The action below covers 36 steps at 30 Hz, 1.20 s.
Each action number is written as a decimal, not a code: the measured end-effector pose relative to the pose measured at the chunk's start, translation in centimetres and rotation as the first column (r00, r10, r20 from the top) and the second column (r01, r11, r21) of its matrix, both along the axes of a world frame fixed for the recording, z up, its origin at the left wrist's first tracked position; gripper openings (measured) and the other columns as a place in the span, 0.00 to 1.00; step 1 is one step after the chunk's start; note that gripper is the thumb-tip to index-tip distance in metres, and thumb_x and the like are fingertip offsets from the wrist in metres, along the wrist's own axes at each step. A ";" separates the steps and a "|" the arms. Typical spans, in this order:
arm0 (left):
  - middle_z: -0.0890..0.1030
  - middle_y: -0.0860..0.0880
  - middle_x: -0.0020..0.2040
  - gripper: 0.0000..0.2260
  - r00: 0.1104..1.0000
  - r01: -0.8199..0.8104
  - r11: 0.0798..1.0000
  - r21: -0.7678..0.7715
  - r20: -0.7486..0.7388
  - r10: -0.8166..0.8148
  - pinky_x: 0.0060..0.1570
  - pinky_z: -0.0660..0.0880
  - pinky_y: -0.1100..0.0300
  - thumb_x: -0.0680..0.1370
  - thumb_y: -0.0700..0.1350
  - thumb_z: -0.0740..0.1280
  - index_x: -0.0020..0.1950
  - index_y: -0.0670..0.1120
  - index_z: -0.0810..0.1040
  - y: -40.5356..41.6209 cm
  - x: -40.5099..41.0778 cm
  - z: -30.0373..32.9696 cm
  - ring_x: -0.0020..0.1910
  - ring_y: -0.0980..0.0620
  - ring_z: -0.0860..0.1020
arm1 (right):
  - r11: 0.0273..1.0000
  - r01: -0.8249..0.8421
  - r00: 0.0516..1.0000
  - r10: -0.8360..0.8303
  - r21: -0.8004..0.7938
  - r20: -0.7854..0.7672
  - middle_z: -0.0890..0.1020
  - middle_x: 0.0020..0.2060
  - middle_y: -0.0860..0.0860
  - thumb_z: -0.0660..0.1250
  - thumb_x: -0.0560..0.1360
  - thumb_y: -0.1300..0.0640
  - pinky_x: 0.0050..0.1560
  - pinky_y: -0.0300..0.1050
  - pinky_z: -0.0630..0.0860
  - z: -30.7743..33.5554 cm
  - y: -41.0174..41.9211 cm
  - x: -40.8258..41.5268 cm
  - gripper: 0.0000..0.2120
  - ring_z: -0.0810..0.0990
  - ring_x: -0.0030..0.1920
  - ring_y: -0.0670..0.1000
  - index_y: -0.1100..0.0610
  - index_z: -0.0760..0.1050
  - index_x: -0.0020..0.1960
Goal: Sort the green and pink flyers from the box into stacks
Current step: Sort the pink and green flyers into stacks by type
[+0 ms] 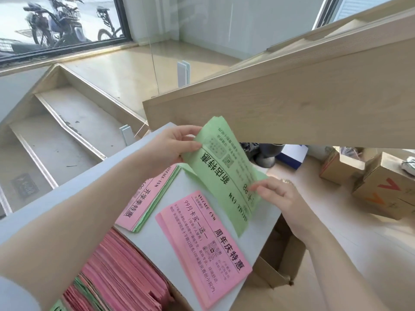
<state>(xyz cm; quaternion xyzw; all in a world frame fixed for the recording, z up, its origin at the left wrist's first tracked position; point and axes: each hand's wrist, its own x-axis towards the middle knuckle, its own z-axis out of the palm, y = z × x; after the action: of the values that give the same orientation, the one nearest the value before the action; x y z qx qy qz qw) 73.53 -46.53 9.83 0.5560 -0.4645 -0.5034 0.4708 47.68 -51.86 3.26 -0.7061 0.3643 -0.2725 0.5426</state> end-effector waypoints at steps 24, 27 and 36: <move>0.78 0.49 0.56 0.19 0.695 -0.349 0.936 0.040 0.681 0.230 0.42 0.72 0.59 0.79 0.41 0.59 0.70 0.49 0.68 -6.9 1.4 -9.3 0.49 0.49 0.74 | 0.895 0.253 0.765 -0.417 -0.368 -0.490 0.75 0.51 0.48 0.69 0.73 0.57 0.55 0.46 0.69 -4.2 -6.3 2.9 0.13 0.74 0.57 0.52 0.55 0.76 0.57; 0.63 0.48 0.72 0.30 0.645 -0.249 0.963 0.100 0.759 0.087 0.65 0.64 0.54 0.77 0.50 0.65 0.76 0.50 0.56 -6.9 2.0 -10.5 0.70 0.46 0.62 | 0.840 0.186 0.714 -0.472 -0.509 -0.518 0.70 0.63 0.53 0.68 0.73 0.47 0.65 0.48 0.60 -4.4 -5.4 3.5 0.21 0.65 0.66 0.56 0.53 0.72 0.63; 0.65 0.51 0.71 0.46 0.602 0.022 0.961 0.277 0.764 -0.234 0.59 0.69 0.59 0.66 0.53 0.76 0.76 0.56 0.51 -6.2 3.3 -10.9 0.67 0.49 0.66 | 0.888 -0.262 0.532 -0.194 -0.378 -0.824 0.63 0.71 0.49 0.63 0.55 0.22 0.72 0.60 0.53 -3.6 -5.5 5.5 0.55 0.61 0.71 0.53 0.51 0.54 0.72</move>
<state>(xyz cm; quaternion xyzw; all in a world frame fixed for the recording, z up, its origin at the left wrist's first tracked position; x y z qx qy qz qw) 76.81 -52.77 -1.05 0.7379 -0.5987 -0.2915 0.1095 53.14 -57.36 -0.30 -0.8622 0.4907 0.0366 0.1202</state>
